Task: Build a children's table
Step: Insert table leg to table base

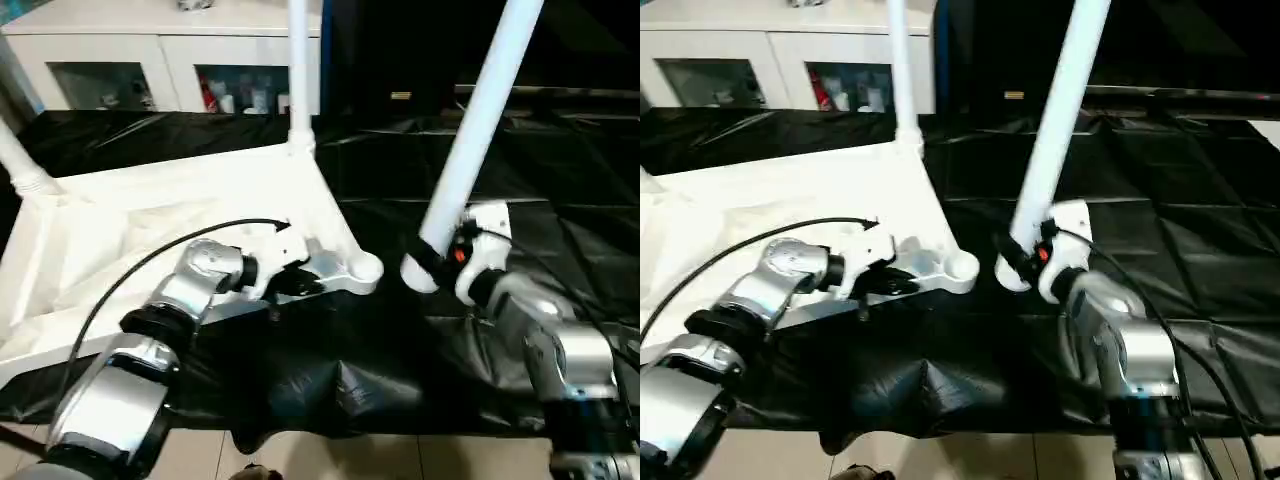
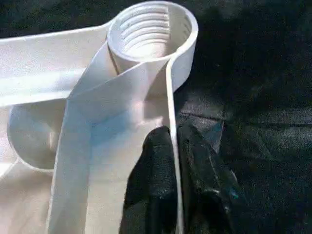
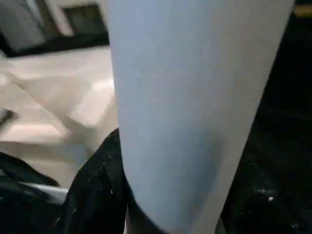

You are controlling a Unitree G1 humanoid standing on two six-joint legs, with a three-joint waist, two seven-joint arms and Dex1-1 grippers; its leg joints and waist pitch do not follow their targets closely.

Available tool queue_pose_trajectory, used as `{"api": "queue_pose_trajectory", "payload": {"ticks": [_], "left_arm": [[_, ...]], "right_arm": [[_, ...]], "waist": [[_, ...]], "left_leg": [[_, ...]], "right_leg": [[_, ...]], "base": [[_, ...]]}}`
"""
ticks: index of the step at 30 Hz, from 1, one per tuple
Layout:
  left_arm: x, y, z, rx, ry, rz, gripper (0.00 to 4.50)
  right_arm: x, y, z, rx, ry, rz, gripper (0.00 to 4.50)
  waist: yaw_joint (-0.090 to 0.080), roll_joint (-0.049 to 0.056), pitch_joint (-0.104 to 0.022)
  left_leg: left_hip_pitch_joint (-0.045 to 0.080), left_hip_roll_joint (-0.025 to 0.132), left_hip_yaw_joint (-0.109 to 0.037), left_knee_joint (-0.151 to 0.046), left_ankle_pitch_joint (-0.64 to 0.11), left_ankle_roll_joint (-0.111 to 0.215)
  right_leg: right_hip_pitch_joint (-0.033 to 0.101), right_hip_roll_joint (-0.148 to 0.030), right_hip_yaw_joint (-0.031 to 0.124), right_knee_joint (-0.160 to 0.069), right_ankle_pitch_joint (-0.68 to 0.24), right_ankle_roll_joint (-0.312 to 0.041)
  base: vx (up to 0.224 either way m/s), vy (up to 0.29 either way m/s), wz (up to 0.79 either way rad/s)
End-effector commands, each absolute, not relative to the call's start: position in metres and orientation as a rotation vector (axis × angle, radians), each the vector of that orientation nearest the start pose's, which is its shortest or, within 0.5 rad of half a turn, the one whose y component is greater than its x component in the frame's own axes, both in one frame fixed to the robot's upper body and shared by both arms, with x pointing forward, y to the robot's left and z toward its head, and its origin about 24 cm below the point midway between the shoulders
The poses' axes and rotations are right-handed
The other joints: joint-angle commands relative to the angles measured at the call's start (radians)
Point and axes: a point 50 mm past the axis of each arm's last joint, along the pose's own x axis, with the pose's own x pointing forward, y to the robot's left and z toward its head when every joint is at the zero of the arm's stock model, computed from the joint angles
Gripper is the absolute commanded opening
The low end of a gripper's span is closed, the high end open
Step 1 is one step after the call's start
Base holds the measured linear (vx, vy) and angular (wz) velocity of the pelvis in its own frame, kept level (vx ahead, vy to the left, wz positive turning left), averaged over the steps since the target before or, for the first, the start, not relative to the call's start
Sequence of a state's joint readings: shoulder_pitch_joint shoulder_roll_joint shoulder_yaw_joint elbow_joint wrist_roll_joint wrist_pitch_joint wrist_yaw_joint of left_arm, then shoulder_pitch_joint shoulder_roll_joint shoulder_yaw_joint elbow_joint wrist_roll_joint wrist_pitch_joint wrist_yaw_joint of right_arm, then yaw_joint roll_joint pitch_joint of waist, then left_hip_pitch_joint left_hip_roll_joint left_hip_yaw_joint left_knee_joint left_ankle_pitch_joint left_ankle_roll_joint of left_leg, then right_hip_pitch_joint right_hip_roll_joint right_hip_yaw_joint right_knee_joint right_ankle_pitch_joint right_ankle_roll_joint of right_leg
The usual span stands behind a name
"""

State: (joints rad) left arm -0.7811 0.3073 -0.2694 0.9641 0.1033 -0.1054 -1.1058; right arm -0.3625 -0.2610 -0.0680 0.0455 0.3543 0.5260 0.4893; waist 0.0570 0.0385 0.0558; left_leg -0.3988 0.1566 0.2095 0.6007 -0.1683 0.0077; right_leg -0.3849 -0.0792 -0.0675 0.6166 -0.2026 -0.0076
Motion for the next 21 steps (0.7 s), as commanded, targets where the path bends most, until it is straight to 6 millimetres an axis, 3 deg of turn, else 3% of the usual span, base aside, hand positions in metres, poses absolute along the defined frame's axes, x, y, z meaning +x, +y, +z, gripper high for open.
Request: {"api": "queue_pose_trajectory", "payload": {"ticks": [1, 7, 8, 9, 11, 15, 17, 21], "left_arm": [[0.344, 0.146, 0.046, 0.485, 0.471, -1.19, 0.01], [0.344, 0.144, 0.052, 0.49, 0.422, -1.215, 0.0], [0.342, 0.137, 0.055, 0.478, 0.376, -1.262, 0.0], [0.34, 0.134, 0.056, 0.475, 0.359, -1.287, 0.0], [0.337, 0.128, 0.056, 0.485, 0.349, -1.324, 0.0], [0.335, 0.122, 0.056, 0.493, 0.336, -1.351, 0.0], [0.335, 0.122, 0.056, 0.493, 0.333, -1.359, 0.0], [0.334, 0.121, 0.058, 0.5, 0.324, -1.363, 0.0]], "right_arm": [[0.313, -0.149, 0.124, 0.12, 0.037, 0.691, 1.93], [0.317, -0.142, 0.134, 0.219, 0.027, 0.809, 1.93], [0.321, -0.136, 0.133, 0.288, 0.06, 0.908, 1.93], [0.322, -0.134, 0.13, 0.301, 0.087, 0.949, 1.93], [0.326, -0.131, 0.114, 0.252, 0.177, 0.995, 1.93], [0.333, -0.131, 0.096, 0.191, 0.244, 0.966, 1.93], [0.335, -0.132, 0.093, 0.181, 0.252, 0.954, 1.93], [0.339, -0.13, 0.082, 0.138, 0.309, 0.961, 1.93]], "waist": [[0.01, -0.022, -0.064], [0.012, -0.021, -0.065], [0.009, -0.03, -0.064], [0.009, -0.03, -0.066], [0.012, -0.027, -0.065], [0.025, -0.034, -0.069], [0.035, -0.035, -0.07], [0.037, -0.035, -0.07]], "left_leg": [[0.034, 0.085, -0.048, -0.08, -0.264, -0.01], [0.036, 0.088, -0.047, -0.082, -0.249, -0.003], [0.035, 0.087, -0.045, -0.081, -0.249, 0.001], [0.031, 0.086, -0.047, -0.078, -0.245, 0.007], [0.034, 0.087, -0.043, -0.076, -0.225, 0.006], [0.035, 0.089, -0.037, -0.073, -0.173, 0.008], [0.034, 0.087, -0.035, -0.071, -0.158, 0.011], [0.032, 0.088, -0.035, -0.07, -0.158, 0.018]], "right_leg": [[0.026, -0.105, 0.058, -0.082, -0.229, -0.21], [0.026, -0.101, 0.058, -0.079, -0.202, -0.224], [0.026, -0.1, 0.057, -0.079, -0.2, -0.228], [0.032, -0.107, 0.056, -0.077, -0.202, -0.242], [0.026, -0.103, 0.056, -0.078, -0.2, -0.242], [0.025, -0.101, 0.054, -0.066, -0.122, -0.257], [0.026, -0.102, 0.054, -0.063, -0.112, -0.256], [0.027, -0.103, 0.052, -0.061, -0.115, -0.257]], "base": [[0.0, 0.0, 0.0], [0.0, 0.0, 0.0], [0.0, 0.0, 0.0], [0.0, 0.0, 0.0], [0.0, 0.0, 0.0], [0.0, 0.0, 0.0], [0.0, 0.0, 0.0], [0.0, 0.0, 0.0]]}}
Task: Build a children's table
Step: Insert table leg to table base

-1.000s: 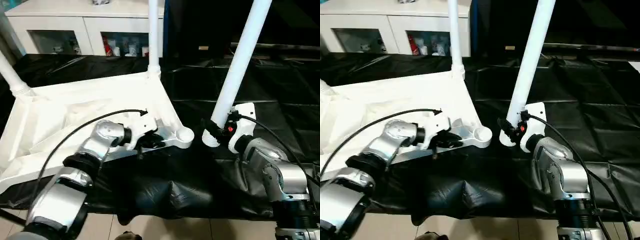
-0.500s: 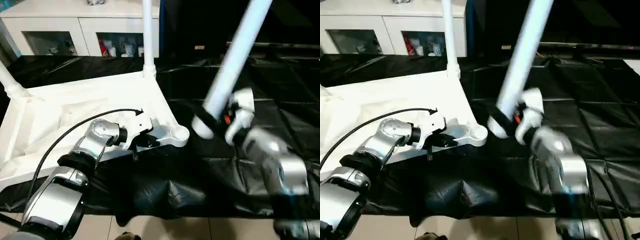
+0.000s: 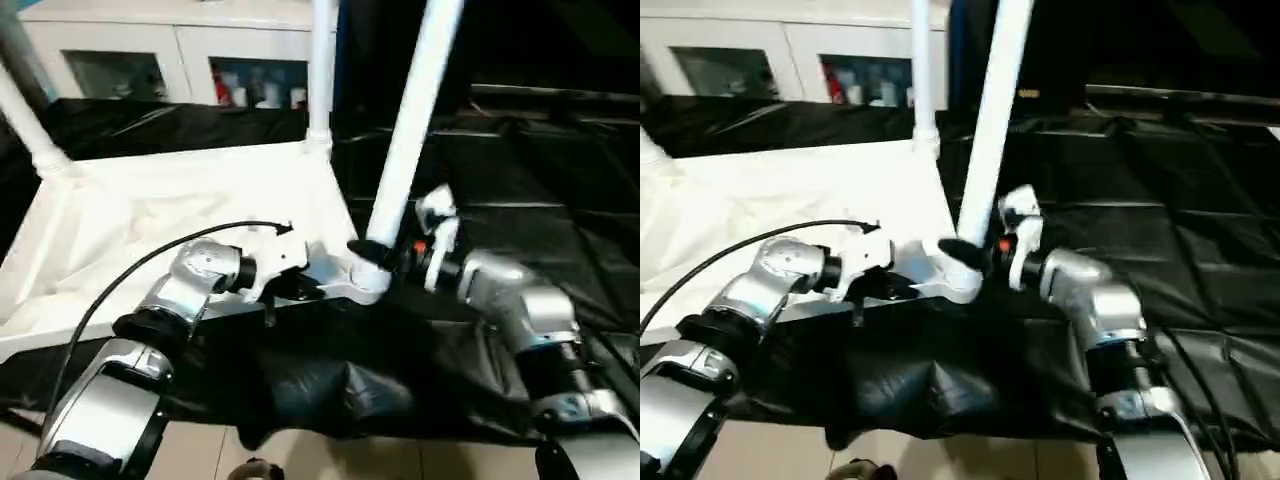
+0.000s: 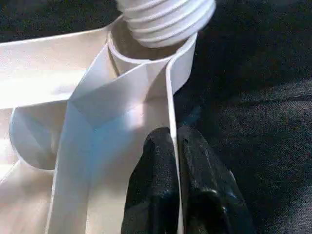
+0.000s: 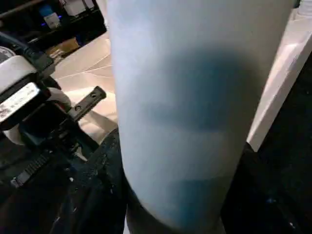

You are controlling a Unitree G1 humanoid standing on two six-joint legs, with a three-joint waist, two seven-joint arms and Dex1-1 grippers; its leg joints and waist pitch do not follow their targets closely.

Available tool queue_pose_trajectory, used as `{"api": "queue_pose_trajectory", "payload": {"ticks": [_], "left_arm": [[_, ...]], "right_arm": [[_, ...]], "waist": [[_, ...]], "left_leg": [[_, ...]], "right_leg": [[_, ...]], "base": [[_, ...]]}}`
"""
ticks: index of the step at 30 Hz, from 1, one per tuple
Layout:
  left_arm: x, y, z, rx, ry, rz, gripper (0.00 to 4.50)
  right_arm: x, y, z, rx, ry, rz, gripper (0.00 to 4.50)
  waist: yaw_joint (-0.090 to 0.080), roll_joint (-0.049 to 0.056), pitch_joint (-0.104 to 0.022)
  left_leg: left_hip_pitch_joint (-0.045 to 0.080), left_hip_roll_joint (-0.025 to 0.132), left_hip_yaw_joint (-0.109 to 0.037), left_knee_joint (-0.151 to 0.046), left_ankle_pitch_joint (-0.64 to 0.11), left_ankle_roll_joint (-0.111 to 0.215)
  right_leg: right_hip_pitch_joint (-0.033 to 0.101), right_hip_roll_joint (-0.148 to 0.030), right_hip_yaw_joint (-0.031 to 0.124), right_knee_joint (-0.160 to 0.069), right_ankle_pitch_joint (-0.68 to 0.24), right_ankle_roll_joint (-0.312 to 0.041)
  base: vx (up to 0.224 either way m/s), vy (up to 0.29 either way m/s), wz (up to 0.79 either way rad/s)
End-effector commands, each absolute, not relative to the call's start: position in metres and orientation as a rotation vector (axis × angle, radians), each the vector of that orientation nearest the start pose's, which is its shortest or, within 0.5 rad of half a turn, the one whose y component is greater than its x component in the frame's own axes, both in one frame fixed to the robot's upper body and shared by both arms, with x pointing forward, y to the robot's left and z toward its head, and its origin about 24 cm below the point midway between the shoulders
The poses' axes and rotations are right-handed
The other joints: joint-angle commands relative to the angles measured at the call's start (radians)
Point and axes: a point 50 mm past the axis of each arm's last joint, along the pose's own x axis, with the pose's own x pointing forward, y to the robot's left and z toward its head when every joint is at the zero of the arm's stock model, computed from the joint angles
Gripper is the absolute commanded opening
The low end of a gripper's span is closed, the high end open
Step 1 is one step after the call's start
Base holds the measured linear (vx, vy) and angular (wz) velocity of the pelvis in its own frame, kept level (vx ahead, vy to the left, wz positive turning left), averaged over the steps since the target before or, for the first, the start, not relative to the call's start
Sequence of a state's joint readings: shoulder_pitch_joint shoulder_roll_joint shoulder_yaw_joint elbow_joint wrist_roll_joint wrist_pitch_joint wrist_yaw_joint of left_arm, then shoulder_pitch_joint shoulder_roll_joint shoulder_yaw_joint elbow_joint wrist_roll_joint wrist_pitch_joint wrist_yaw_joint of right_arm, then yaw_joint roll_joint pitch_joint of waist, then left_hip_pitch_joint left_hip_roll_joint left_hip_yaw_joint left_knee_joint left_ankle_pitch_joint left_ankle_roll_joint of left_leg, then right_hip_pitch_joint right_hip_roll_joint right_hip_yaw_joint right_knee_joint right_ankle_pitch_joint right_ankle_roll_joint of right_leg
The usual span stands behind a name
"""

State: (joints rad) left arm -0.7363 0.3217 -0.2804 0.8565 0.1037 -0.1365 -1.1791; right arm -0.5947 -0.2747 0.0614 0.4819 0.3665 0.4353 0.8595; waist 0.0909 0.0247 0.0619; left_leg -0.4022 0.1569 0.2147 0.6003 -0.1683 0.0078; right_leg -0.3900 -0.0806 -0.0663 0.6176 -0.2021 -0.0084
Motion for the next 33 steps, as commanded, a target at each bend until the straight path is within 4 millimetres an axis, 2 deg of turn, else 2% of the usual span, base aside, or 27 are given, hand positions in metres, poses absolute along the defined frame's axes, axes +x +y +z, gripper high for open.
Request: {"api": "queue_pose_trajectory", "payload": {"ticks": [1, 5, 10, 17, 20, 21, 22, 23, 25, 29, 30, 33], "left_arm": [[0.334, 0.121, 0.058, 0.501, 0.324, -1.363, 0.0], [0.335, 0.123, 0.059, 0.516, 0.322, -1.356, 0.0], [0.334, 0.123, 0.06, 0.513, 0.322, -1.368, 0.0], [0.335, 0.121, 0.061, 0.497, 0.321, -1.369, 0.0], [0.335, 0.121, 0.062, 0.49, 0.314, -1.368, 0.0], [0.335, 0.121, 0.062, 0.488, 0.314, -1.368, 0.0], [0.334, 0.122, 0.061, 0.486, 0.314, -1.366, 0.0], [0.334, 0.122, 0.061, 0.482, 0.315, -1.363, 0.0], [0.334, 0.122, 0.06, 0.476, 0.316, -1.357, 0.0], [0.335, 0.123, 0.062, 0.459, 0.307, -1.344, 0.0], [0.336, 0.123, 0.063, 0.455, 0.303, -1.338, 0.0], [0.336, 0.125, 0.062, 0.456, 0.304, -1.334, 0.0]], "right_arm": [[0.339, -0.129, 0.081, 0.131, 0.315, 0.965, 1.93], [0.338, -0.127, 0.074, 0.096, 0.342, 0.971, 1.93], [0.341, -0.121, 0.068, 0.093, 0.34, 0.971, 1.93], [0.344, -0.119, 0.065, 0.066, 0.355, 0.977, 1.93], [0.344, -0.118, 0.064, 0.071, 0.345, 0.987, 1.93], [0.344, -0.118, 0.065, 0.087, 0.34, 0.984, 1.93], [0.344, -0.118, 0.064, 0.103, 0.335, 0.98, 1.93], [0.344, -0.118, 0.064, 0.11, 0.333, 0.975, 1.93], [0.344, -0.12, 0.063, 0.135, 0.329, 0.961, 1.93], [0.343, -0.122, 0.06, 0.159, 0.325, 0.949, 1.93], [0.342, -0.122, 0.059, 0.159, 0.323, 0.951, 1.93], [0.341, -0.123, 0.057, 0.176, 0.312, 0.939, 1.93]], "waist": [[0.003, -0.022, -0.074], [0.006, -0.019, -0.077], [0.008, -0.006, -0.077], [0.004, -0.008, -0.075], [0.004, -0.007, -0.076], [0.005, -0.003, -0.076], [0.003, -0.003, -0.077], [0.004, 0.003, -0.077], [0.003, -0.008, -0.076], [0.004, -0.005, -0.075], [0.004, -0.002, -0.076], [0.005, -0.005, -0.076]], "left_leg": [[0.036, 0.088, -0.04, -0.07, -0.165, 0.016], [0.037, 0.088, -0.04, -0.069, -0.162, 0.017], [0.037, 0.089, -0.043, -0.071, -0.193, 0.003], [0.036, 0.089, -0.043, -0.073, -0.216, -0.004], [0.036, 0.09, -0.043, -0.073, -0.221, -0.007], [0.037, 0.09, -0.044, -0.073, -0.219, -0.007], [0.037, 0.09, -0.043, -0.073, -0.22, -0.006], [0.037, 0.09, -0.044, -0.073, -0.224, -0.008], [0.037, 0.09, -0.043, -0.075, -0.238, -0.009], [0.037, 0.091, -0.044, -0.074, -0.234, -0.007], [0.037, 0.091, -0.044, -0.075, -0.235, -0.01], [0.037, 0.091, -0.043, -0.075, -0.235, -0.009]], "right_leg": [[0.031, -0.099, 0.052, -0.065, -0.132, -0.25], [0.031, -0.099, 0.052, -0.062, -0.115, -0.252], [0.032, -0.1, 0.052, -0.062, -0.116, -0.262], [0.033, -0.099, 0.052, -0.062, -0.115, -0.275], [0.033, -0.099, 0.053, -0.062, -0.126, -0.27], [0.032, -0.098, 0.052, -0.061, -0.116, -0.272], [0.032, -0.097, 0.052, -0.06, -0.105, -0.275], [0.032, -0.097, 0.052, -0.06, -0.103, -0.277], [0.034, -0.097, 0.052, -0.062, -0.114, -0.28], [0.032, -0.098, 0.053, -0.063, -0.134, -0.277], [0.032, -0.097, 0.052, -0.063, -0.128, -0.275], [0.031, -0.098, 0.053, -0.061, -0.121, -0.277]], "base": [[0.0, 0.0, 0.0], [0.0, 0.0, 0.0], [0.0, 0.0, 0.0], [0.0, 0.0, 0.0], [0.0, 0.0, 0.0], [0.0, 0.0, 0.0], [0.0, 0.0, 0.0], [0.0, 0.0, 0.0], [0.0, 0.0, 0.0], [0.0, 0.0, 0.0], [0.0, 0.0, 0.0], [0.0, 0.0, 0.0]]}}
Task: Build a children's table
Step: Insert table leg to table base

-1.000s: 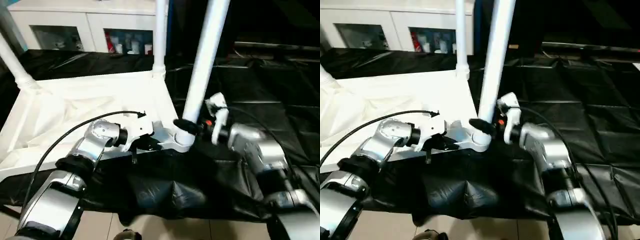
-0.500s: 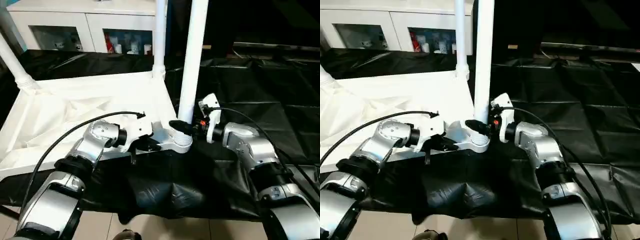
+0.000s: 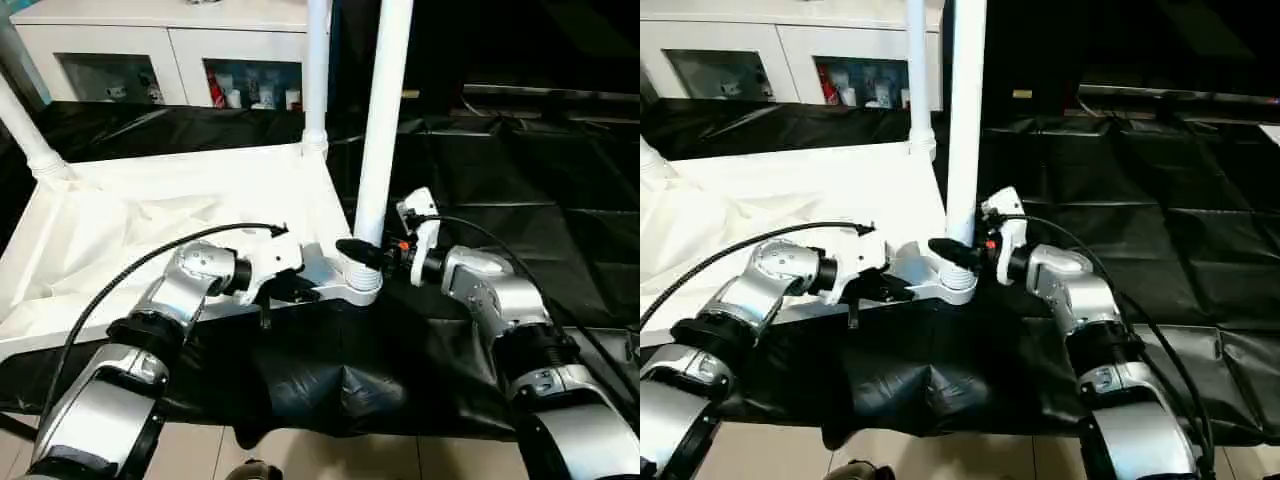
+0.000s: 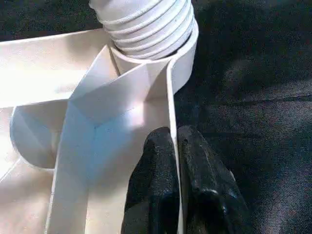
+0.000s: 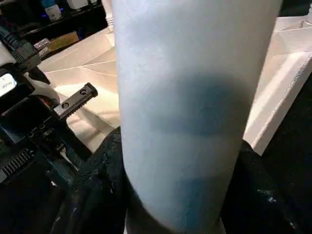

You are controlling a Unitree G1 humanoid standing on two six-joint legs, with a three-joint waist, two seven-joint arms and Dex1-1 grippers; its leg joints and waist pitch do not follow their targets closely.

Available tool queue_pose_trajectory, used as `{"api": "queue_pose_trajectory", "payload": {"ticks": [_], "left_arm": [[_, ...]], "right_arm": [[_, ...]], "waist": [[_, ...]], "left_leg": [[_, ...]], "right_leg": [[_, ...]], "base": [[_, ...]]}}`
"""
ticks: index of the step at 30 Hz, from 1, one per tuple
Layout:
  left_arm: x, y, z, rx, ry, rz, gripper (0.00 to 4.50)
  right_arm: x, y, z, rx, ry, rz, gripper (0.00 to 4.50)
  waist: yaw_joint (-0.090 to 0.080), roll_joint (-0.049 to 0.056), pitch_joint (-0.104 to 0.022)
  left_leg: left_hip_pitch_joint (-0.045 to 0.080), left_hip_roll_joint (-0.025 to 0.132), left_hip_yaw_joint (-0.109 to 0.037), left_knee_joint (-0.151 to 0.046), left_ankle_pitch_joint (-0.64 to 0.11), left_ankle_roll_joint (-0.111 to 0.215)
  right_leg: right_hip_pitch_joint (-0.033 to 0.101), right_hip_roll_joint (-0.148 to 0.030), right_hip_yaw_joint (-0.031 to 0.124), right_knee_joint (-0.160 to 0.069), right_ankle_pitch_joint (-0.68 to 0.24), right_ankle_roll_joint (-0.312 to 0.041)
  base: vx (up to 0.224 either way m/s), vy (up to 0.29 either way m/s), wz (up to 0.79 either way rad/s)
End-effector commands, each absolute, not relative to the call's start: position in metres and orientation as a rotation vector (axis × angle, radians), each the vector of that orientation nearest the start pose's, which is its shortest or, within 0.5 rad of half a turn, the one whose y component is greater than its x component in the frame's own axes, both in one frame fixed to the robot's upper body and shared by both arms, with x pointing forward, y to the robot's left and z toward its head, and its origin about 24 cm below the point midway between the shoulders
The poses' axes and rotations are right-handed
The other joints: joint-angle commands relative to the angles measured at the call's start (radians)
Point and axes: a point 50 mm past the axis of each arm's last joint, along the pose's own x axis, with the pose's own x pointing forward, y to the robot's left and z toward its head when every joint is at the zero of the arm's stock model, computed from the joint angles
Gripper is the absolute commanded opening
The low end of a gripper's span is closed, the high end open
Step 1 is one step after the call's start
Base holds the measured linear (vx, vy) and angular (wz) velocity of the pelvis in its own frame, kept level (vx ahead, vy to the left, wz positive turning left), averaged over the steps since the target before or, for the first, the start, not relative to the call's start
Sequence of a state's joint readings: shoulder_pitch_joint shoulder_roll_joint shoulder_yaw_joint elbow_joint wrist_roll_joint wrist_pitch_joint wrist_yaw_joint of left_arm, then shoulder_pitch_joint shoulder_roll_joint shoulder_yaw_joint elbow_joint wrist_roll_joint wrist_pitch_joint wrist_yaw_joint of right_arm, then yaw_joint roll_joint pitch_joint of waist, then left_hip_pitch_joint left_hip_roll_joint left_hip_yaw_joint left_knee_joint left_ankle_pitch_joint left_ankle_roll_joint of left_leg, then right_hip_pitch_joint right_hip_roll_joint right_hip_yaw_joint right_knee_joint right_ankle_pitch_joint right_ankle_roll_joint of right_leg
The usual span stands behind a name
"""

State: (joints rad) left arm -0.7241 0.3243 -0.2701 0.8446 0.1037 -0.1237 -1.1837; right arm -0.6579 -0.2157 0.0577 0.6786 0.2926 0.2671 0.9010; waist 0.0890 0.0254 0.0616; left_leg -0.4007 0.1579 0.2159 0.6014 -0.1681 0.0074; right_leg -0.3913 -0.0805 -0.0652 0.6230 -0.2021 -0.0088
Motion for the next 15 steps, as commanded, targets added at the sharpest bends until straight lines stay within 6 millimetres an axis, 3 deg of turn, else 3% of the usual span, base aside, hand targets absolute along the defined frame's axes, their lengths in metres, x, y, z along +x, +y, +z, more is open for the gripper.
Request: {"api": "queue_pose_trajectory", "payload": {"ticks": [1, 8, 15], "left_arm": [[0.336, 0.125, 0.062, 0.455, 0.303, -1.333, 0.0], [0.337, 0.125, 0.064, 0.389, 0.276, -1.31, 0.0], [0.337, 0.125, 0.064, 0.363, 0.266, -1.289, 0.0]], "right_arm": [[0.341, -0.124, 0.057, 0.177, 0.312, 0.938, 1.93], [0.336, -0.132, 0.046, 0.248, 0.301, 0.866, 1.93], [0.326, -0.138, 0.035, 0.305, 0.29, 0.832, 1.93]], "waist": [[0.006, -0.005, -0.075], [0.006, 0.003, -0.075], [0.007, 0.003, -0.074]], "left_leg": [[0.036, 0.09, -0.044, -0.076, -0.237, -0.008], [0.036, 0.09, -0.044, -0.077, -0.248, -0.014], [0.038, 0.091, -0.043, -0.08, -0.264, -0.014]], "right_leg": [[0.032, -0.098, 0.052, -0.067, -0.125, -0.276], [0.031, -0.098, 0.053, -0.069, -0.124, -0.274], [0.029, -0.095, 0.053, -0.071, -0.121, -0.274]], "base": [[0.0, 0.0, 0.0], [0.0, 0.0, 0.0], [0.0, 0.0, 0.0]]}}
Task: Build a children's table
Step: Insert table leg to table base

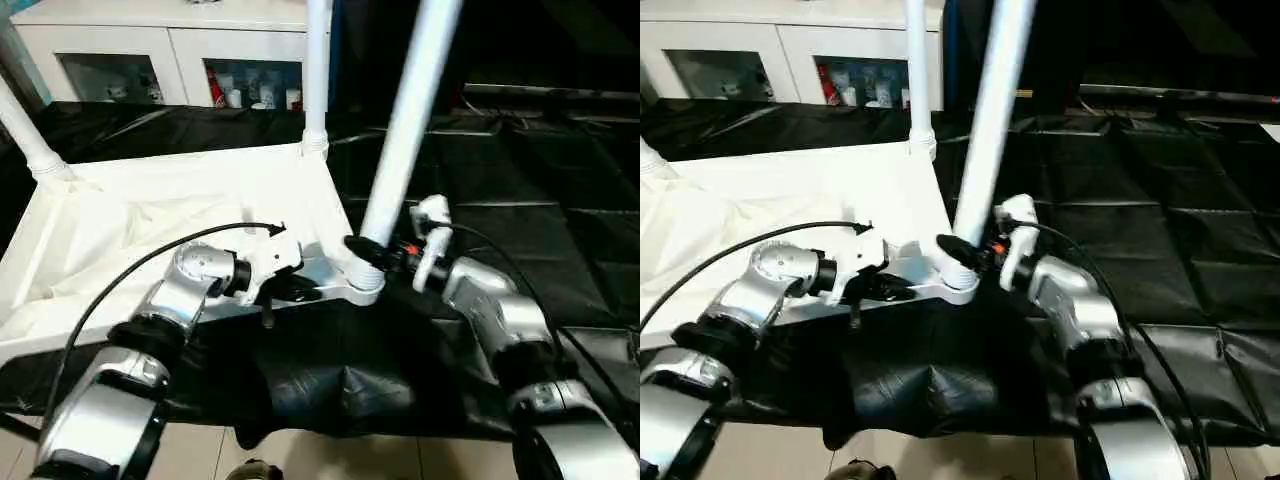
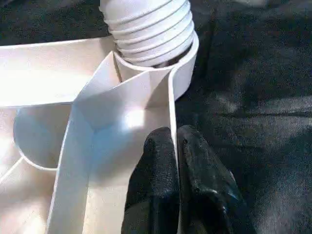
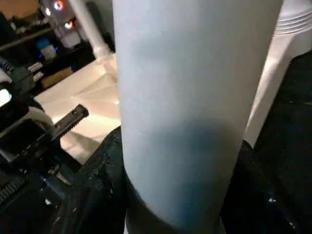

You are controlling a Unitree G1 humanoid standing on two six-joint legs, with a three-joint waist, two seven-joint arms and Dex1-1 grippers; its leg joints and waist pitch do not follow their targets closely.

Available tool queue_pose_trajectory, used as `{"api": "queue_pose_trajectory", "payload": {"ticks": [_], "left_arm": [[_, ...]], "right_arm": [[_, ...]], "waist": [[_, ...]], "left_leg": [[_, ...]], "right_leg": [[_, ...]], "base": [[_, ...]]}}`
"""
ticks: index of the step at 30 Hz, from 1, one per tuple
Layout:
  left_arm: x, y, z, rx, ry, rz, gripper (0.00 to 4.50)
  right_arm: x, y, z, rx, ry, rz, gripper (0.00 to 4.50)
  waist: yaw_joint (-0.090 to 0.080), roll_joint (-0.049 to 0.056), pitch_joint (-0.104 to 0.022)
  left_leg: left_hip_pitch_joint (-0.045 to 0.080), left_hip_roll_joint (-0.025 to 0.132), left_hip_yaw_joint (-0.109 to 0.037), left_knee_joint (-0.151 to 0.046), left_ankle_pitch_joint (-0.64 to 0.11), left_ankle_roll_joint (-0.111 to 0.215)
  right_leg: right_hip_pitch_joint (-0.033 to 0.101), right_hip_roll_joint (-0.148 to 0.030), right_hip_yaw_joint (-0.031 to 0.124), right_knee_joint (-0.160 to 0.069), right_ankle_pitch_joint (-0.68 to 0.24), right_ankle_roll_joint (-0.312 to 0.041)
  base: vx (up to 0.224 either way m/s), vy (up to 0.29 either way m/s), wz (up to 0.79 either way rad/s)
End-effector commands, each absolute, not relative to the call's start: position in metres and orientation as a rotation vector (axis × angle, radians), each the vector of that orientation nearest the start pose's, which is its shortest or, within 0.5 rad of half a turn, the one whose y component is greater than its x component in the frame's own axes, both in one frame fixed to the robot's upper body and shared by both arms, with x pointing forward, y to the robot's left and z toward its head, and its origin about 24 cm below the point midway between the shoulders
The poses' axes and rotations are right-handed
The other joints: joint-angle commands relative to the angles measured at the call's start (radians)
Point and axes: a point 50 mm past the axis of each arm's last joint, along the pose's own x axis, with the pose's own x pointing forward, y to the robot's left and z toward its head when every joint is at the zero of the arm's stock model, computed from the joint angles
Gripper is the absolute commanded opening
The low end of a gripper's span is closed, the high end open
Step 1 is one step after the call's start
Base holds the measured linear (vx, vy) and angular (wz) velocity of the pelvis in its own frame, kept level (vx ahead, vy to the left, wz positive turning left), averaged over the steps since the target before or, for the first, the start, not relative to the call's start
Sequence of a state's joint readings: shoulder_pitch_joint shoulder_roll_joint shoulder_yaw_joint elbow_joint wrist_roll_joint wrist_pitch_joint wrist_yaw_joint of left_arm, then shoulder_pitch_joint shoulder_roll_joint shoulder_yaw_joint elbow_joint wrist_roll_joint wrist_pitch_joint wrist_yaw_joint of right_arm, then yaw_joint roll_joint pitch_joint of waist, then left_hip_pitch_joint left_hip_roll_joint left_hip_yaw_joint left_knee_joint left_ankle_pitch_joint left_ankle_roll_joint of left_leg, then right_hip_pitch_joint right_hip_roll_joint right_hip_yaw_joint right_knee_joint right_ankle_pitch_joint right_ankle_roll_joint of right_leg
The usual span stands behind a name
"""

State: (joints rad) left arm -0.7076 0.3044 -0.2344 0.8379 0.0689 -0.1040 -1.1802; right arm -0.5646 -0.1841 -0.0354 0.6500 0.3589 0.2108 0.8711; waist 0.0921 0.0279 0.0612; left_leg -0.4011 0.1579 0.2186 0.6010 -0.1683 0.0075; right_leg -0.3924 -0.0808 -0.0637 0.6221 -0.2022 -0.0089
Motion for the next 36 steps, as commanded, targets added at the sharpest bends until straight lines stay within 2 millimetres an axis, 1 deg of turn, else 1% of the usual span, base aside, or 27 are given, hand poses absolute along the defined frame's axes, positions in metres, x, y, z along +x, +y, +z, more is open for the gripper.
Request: {"api": "queue_pose_trajectory", "payload": {"ticks": [1, 2, 4, 6, 7, 8, 11, 12, 13, 14, 15, 16, 18, 20, 21, 22, 24, 25, 27, 28, 30, 31, 33, 34, 35, 36], "left_arm": [[0.338, 0.126, 0.064, 0.364, 0.266, -1.283, 0.0], [0.338, 0.126, 0.063, 0.366, 0.266, -1.275, 0.0], [0.338, 0.127, 0.063, 0.365, 0.265, -1.266, 0.0], [0.339, 0.127, 0.063, 0.365, 0.264, -1.262, 0.0], [0.339, 0.128, 0.063, 0.365, 0.264, -1.259, 0.0], [0.339, 0.128, 0.063, 0.372, 0.267, -1.259, 0.0], [0.338, 0.129, 0.062, 0.395, 0.279, -1.271, 0.0], [0.337, 0.129, 0.06, 0.413, 0.289, -1.28, 0.0], [0.336, 0.13, 0.059, 0.435, 0.301, -1.29, 0.0], [0.335, 0.13, 0.058, 0.448, 0.308, -1.297, 0.0], [0.334, 0.131, 0.056, 0.473, 0.321, -1.306, 0.0], [0.333, 0.131, 0.055, 0.496, 0.331, -1.311, 0.0], [0.333, 0.132, 0.053, 0.532, 0.348, -1.311, 0.0], [0.334, 0.132, 0.053, 0.54, 0.35, -1.312, 0.0], [0.334, 0.132, 0.052, 0.561, 0.356, -1.315, 0.0], [0.334, 0.132, 0.052, 0.561, 0.356, -1.315, 0.0], [0.333, 0.132, 0.051, 0.62, 0.371, -1.332, 0.0], [0.333, 0.133, 0.05, 0.647, 0.382, -1.338, 0.0], [0.333, 0.133, 0.049, 0.665, 0.389, -1.342, 0.0], [0.333, 0.133, 0.049, 0.666, 0.39, -1.342, 0.0], [0.333, 0.133, 0.049, 0.669, 0.399, -1.348, 0.0], [0.333, 0.133, 0.049, 0.676, 0.406, -1.355, 0.0], [0.334, 0.132, 0.049, 0.692, 0.412, -1.365, 0.0], [0.333, 0.132, 0.049, 0.707, 0.423, -1.391, 0.0], [0.333, 0.132, 0.049, 0.708, 0.424, -1.392, 0.0], [0.333, 0.132, 0.049, 0.713, 0.428, -1.408, 0.0]], "right_arm": [[0.323, -0.139, 0.033, 0.312, 0.287, 0.83, 1.93], [0.319, -0.14, 0.028, 0.316, 0.285, 0.83, 1.93], [0.314, -0.141, 0.023, 0.307, 0.28, 0.821, 1.93], [0.312, -0.142, 0.021, 0.305, 0.272, 0.808, 1.93], [0.31, -0.144, 0.019, 0.309, 0.263, 0.794, 1.93], [0.307, -0.146, 0.015, 0.325, 0.257, 0.771, 1.93], [0.303, -0.149, 0.011, 0.327, 0.257, 0.754, 1.93], [0.301, -0.149, 0.009, 0.317, 0.255, 0.749, 1.93], [0.3, -0.15, 0.008, 0.299, 0.251, 0.749, 1.93], [0.299, -0.15, 0.007, 0.287, 0.249, 0.75, 1.93], [0.298, -0.15, 0.007, 0.264, 0.242, 0.752, 1.93], [0.297, -0.149, 0.008, 0.246, 0.232, 0.753, 1.93], [0.295, -0.148, 0.008, 0.194, 0.221, 0.766, 1.93], [0.293, -0.147, 0.007, 0.175, 0.227, 0.779, 1.93], [0.292, -0.145, 0.006, 0.14, 0.239, 0.803, 1.93], [0.292, -0.145, 0.006, 0.14, 0.239, 0.803, 1.93], [0.29, -0.141, 0.004, 0.075, 0.268, 0.86, 1.93], [0.29, -0.139, 0.004, 0.05, 0.277, 0.877, 1.93], [0.293, -0.137, 0.006, 0.031, 0.29, 0.899, 1.93], [0.293, -0.137, 0.006, 0.024, 0.291, 0.906, 1.93], [0.296, -0.135, 0.009, 0.003, 0.305, 0.942, 1.93], [0.297, -0.134, 0.01, -0.013, 0.321, 0.973, 1.93], [0.298, -0.134, 0.011, -0.027, 0.343, 1.004, 1.93], [0.297, -0.135, 0.009, -0.038, 0.388, 1.066, 1.93], [0.297, -0.135, 0.009, -0.038, 0.39, 1.069, 1.93], [0.296, -0.136, 0.009, -0.045, 0.412, 1.098, 1.93]], "waist": [[0.005, 0.0, -0.074], [0.006, -0.001, -0.075], [0.008, -0.002, -0.074], [0.008, -0.002, -0.073], [0.008, -0.001, -0.072], [0.008, 0.0, -0.072], [0.007, 0.002, -0.071], [0.007, 0.005, -0.071], [0.005, 0.003, -0.07], [0.005, 0.005, -0.07], [0.004, 0.004, -0.07], [0.004, 0.006, -0.071], [0.003, 0.005, -0.071], [0.002, 0.008, -0.068], [0.002, 0.007, -0.068], [0.001, 0.006, -0.066], [0.0, 0.006, -0.063], [-0.004, 0.003, -0.054], [-0.006, 0.002, -0.052], [-0.007, 0.002, -0.053], [-0.008, 0.002, -0.054], [-0.009, 0.003, -0.056], [-0.009, 0.002, -0.057], [-0.008, 0.002, -0.057], [-0.007, 0.001, -0.057], [-0.004, 0.003, -0.058]], "left_leg": [[0.038, 0.091, -0.046, -0.08, -0.267, -0.013], [0.039, 0.091, -0.046, -0.079, -0.267, -0.013], [0.037, 0.091, -0.047, -0.08, -0.264, -0.011], [0.038, 0.091, -0.048, -0.081, -0.274, -0.014], [0.039, 0.092, -0.048, -0.081, -0.282, -0.018], [0.038, 0.092, -0.049, -0.082, -0.284, -0.019], [0.039, 0.093, -0.05, -0.085, -0.3, -0.021], [0.039, 0.092, -0.051, -0.085, -0.308, -0.025], [0.04, 0.092, -0.051, -0.086, -0.319, -0.029], [0.039, 0.092, -0.052, -0.087, -0.321, -0.031], [0.04, 0.092, -0.052, -0.087, -0.327, -0.033], [0.04, 0.093, -0.052, -0.088, -0.327, -0.035], [0.041, 0.092, -0.052, -0.089, -0.328, -0.038], [0.043, 0.093, -0.052, -0.091, -0.346, -0.04], [0.044, 0.093, -0.052, -0.092, -0.352, -0.042], [0.045, 0.093, -0.053, -0.093, -0.366, -0.047], [0.047, 0.093, -0.055, -0.095, -0.39, -0.054], [0.054, 0.092, -0.059, -0.098, -0.452, -0.071], [0.063, 0.092, -0.065, -0.096, -0.501, -0.084], [0.065, 0.093, -0.068, -0.099, -0.513, -0.09], [0.065, 0.094, -0.068, -0.101, -0.512, -0.093], [0.062, 0.095, -0.067, -0.104, -0.501, -0.094], [0.062, 0.094, -0.063, -0.103, -0.497, -0.094], [0.061, 0.093, -0.062, -0.101, -0.488, -0.088], [0.06, 0.091, -0.06, -0.101, -0.482, -0.083], [0.062, 0.094, -0.058, -0.099, -0.47, -0.08]], "right_leg": [[0.031, -0.096, 0.052, -0.07, -0.126, -0.273], [0.03, -0.098, 0.052, -0.071, -0.13, -0.272], [0.03, -0.099, 0.053, -0.072, -0.136, -0.264], [0.03, -0.1, 0.053, -0.075, -0.158, -0.262], [0.028, -0.101, 0.054, -0.078, -0.172, -0.258], [0.029, -0.101, 0.054, -0.077, -0.172, -0.256], [0.027, -0.099, 0.054, -0.079, -0.176, -0.253], [0.027, -0.099, 0.054, -0.079, -0.183, -0.253], [0.026, -0.1, 0.055, -0.081, -0.192, -0.25], [0.026, -0.101, 0.055, -0.082, -0.195, -0.249], [0.026, -0.1, 0.055, -0.082, -0.196, -0.248], [0.026, -0.099, 0.055, -0.082, -0.187, -0.247], [0.025, -0.099, 0.055, -0.081, -0.175, -0.245], [0.024, -0.097, 0.055, -0.084, -0.187, -0.247], [0.024, -0.097, 0.055, -0.084, -0.193, -0.246], [0.023, -0.099, 0.056, -0.087, -0.214, -0.242], [0.023, -0.101, 0.056, -0.091, -0.254, -0.235], [0.02, -0.104, 0.058, -0.103, -0.358, -0.212], [0.016, -0.11, 0.061, -0.115, -0.456, -0.188], [0.015, -0.108, 0.061, -0.116, -0.47, -0.18], [0.015, -0.106, 0.061, -0.113, -0.45, -0.183], [0.016, -0.101, 0.061, -0.108, -0.397, -0.195], [0.016, -0.1, 0.061, -0.104, -0.363, -0.207], [0.019, -0.101, 0.06, -0.103, -0.351, -0.216], [0.021, -0.1, 0.059, -0.104, -0.354, -0.216], [0.018, -0.102, 0.061, -0.104, -0.346, -0.219]], "base": [[0.0, 0.0, 0.0], [0.0, 0.0, 0.0], [0.0, 0.0, 0.0], [0.0, 0.0, 0.0], [0.0, 0.0, 0.0], [0.0, 0.0, 0.0], [0.0, 0.0, 0.0], [0.0, 0.0, 0.0], [0.0, 0.0, 0.0], [0.0, 0.0, 0.0], [0.0, 0.0, 0.0], [0.0, 0.0, 0.0], [0.0, 0.0, 0.0], [0.0, 0.0, 0.0], [0.0, 0.0, 0.0], [0.0, 0.0, 0.0], [0.0, 0.0, 0.0], [0.0, 0.0, 0.0], [0.0, 0.0, 0.0], [0.0, 0.0, 0.0], [0.0, 0.0, 0.0], [0.0, 0.0, 0.0], [0.0, 0.0, 0.0], [0.0, 0.0, 0.0], [0.0, 0.0, 0.0], [0.0, 0.0, 0.0]]}}
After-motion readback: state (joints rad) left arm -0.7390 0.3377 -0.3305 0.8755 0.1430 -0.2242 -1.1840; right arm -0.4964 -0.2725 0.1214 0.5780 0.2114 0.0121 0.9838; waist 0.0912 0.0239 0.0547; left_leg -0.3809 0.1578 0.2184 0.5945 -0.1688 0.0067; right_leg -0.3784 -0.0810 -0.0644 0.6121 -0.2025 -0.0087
